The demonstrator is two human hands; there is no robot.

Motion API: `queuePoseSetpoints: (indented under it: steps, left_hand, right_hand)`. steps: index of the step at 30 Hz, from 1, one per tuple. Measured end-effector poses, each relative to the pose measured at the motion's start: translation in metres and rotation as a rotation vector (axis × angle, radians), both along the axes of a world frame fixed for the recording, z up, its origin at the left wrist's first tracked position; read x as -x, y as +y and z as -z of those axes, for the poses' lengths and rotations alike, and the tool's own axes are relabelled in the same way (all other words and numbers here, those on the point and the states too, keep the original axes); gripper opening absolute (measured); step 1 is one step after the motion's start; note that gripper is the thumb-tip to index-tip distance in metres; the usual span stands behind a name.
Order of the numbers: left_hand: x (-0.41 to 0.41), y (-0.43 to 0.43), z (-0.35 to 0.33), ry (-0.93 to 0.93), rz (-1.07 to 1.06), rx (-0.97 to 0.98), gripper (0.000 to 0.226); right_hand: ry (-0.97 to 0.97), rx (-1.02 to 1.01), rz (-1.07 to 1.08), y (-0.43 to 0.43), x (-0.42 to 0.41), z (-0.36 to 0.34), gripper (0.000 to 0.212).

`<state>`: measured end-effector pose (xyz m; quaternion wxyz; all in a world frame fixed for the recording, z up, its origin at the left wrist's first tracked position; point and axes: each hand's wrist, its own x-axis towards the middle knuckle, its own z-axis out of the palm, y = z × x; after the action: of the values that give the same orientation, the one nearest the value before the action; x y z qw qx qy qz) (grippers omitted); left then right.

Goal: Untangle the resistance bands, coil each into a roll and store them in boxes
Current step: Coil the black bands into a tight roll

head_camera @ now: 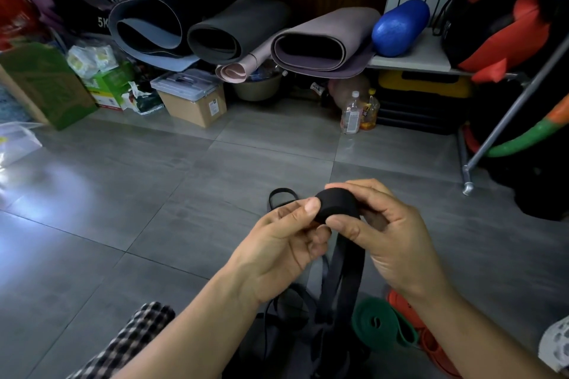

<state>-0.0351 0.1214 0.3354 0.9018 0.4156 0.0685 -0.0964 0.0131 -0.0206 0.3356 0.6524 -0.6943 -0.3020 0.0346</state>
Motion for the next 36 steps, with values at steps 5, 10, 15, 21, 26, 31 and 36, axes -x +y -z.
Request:
queuePoseSetpoints:
  steps: [5, 10, 15, 21, 26, 31, 36]
  left_hand:
    - [-0.002, -0.001, 0.0, 0.003, 0.049, -0.041, 0.028]
    - [-0.005, -0.007, -0.004, -0.037, -0.118, -0.747, 0.036]
    - [-0.007, -0.011, -0.006, 0.02, -0.224, -0.639, 0.013]
    - [-0.007, -0.006, -0.011, 0.095, -0.098, -0.196, 0.026]
    - [-0.007, -0.005, -0.007, 0.065, -0.127, -0.428, 0.024]
    - [-0.012, 0.008, -0.01, -0.25, -0.12, -0.949, 0.027]
    - [-0.011, 0.008, -0.015, -0.208, -0.201, -0.538, 0.021]
  right_hand:
    - [-0.186, 0.199, 0.091, -0.007, -0.004, -0.01, 0.023]
    - [-0.506, 0.638, 0.185, -0.008, -0.007, -0.006, 0.02]
    - [-0.432, 0.58, 0.121, -0.002, -0.009, -0.002, 0.04]
    - [-0.131, 0.232, 0.1, -0.002, -0.008, -0.005, 0.035]
    - [-0.223, 0.466, 0.127, -0.01, -0.014, -0.013, 0.023]
    - [-0.235, 0.606, 0.076, -0.012, -0.015, -0.015, 0.019]
    - [0.101, 0.152, -0.01, -0.009, -0.016, -0.009, 0.025]
